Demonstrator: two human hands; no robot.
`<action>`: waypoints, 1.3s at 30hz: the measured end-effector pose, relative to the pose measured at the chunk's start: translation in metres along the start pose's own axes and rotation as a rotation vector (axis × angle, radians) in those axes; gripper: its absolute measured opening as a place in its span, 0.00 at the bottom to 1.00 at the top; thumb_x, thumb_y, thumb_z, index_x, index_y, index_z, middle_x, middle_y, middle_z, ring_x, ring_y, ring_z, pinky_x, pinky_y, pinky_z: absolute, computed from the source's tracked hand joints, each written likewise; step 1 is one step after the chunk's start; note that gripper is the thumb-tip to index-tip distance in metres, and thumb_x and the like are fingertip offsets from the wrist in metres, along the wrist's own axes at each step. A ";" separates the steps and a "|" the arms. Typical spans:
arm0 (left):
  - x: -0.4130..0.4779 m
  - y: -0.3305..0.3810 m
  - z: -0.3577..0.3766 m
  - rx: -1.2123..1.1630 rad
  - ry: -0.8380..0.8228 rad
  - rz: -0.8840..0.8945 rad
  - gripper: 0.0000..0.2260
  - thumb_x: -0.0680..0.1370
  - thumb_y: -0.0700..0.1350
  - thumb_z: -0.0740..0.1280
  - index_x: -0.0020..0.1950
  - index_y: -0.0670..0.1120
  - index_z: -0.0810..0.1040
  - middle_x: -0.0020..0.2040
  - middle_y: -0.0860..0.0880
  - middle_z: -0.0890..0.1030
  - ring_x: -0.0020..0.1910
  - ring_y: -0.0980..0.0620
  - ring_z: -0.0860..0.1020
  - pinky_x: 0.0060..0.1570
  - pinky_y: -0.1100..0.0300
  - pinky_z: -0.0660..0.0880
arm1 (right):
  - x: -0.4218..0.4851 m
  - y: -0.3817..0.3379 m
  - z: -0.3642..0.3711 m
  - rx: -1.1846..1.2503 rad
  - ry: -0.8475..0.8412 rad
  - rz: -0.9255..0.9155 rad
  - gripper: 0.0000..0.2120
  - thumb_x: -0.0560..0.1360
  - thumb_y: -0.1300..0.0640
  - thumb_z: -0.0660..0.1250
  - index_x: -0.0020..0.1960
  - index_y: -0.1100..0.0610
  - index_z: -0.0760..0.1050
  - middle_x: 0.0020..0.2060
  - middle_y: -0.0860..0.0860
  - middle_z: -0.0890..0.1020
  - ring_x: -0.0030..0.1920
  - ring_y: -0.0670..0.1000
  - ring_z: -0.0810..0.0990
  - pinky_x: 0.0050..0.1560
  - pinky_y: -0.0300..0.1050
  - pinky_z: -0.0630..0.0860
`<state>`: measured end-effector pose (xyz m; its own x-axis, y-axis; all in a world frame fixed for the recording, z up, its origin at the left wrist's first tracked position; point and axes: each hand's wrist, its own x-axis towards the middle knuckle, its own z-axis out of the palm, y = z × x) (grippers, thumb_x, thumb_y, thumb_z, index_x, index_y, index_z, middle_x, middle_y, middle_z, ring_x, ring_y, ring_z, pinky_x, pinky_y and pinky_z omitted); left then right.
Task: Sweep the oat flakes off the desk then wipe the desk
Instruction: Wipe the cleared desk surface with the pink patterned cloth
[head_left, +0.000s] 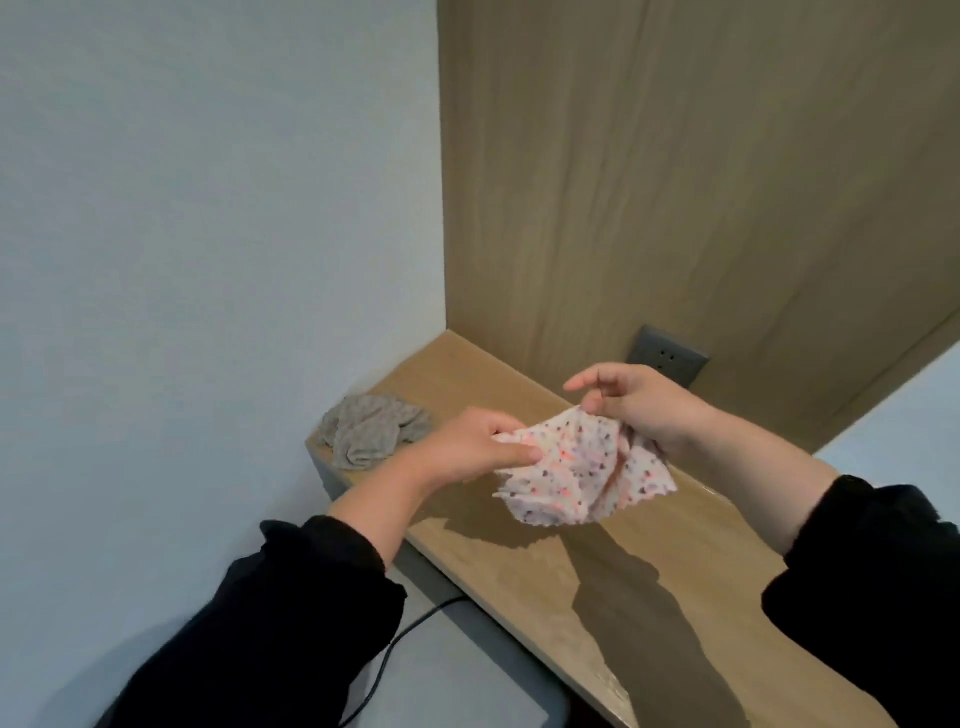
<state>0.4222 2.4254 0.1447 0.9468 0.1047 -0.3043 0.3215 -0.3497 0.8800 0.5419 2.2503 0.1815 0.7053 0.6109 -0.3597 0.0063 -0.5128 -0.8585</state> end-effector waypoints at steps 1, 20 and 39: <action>-0.002 0.002 0.000 -0.027 -0.044 0.008 0.02 0.75 0.46 0.72 0.45 0.49 0.83 0.44 0.52 0.85 0.45 0.55 0.82 0.49 0.60 0.76 | -0.008 0.002 -0.005 0.052 -0.042 0.049 0.07 0.79 0.63 0.65 0.52 0.55 0.79 0.41 0.52 0.81 0.41 0.53 0.80 0.40 0.46 0.76; -0.018 0.008 0.027 0.082 0.016 0.022 0.13 0.82 0.54 0.59 0.56 0.51 0.80 0.54 0.53 0.82 0.56 0.53 0.79 0.58 0.56 0.74 | -0.094 0.033 -0.034 0.278 -0.226 -0.070 0.13 0.67 0.61 0.78 0.37 0.58 0.72 0.38 0.53 0.82 0.46 0.51 0.81 0.42 0.41 0.77; -0.001 0.020 0.069 -0.382 -0.160 0.042 0.03 0.74 0.35 0.70 0.45 0.42 0.79 0.41 0.47 0.80 0.44 0.50 0.78 0.46 0.60 0.78 | -0.097 0.039 -0.026 -0.752 0.060 -0.128 0.10 0.70 0.55 0.76 0.41 0.51 0.74 0.36 0.46 0.78 0.37 0.46 0.75 0.36 0.42 0.71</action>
<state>0.4267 2.3542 0.1374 0.9547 -0.0588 -0.2917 0.2935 0.0236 0.9557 0.4921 2.1555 0.1928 0.7041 0.6699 -0.2354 0.5560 -0.7264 -0.4040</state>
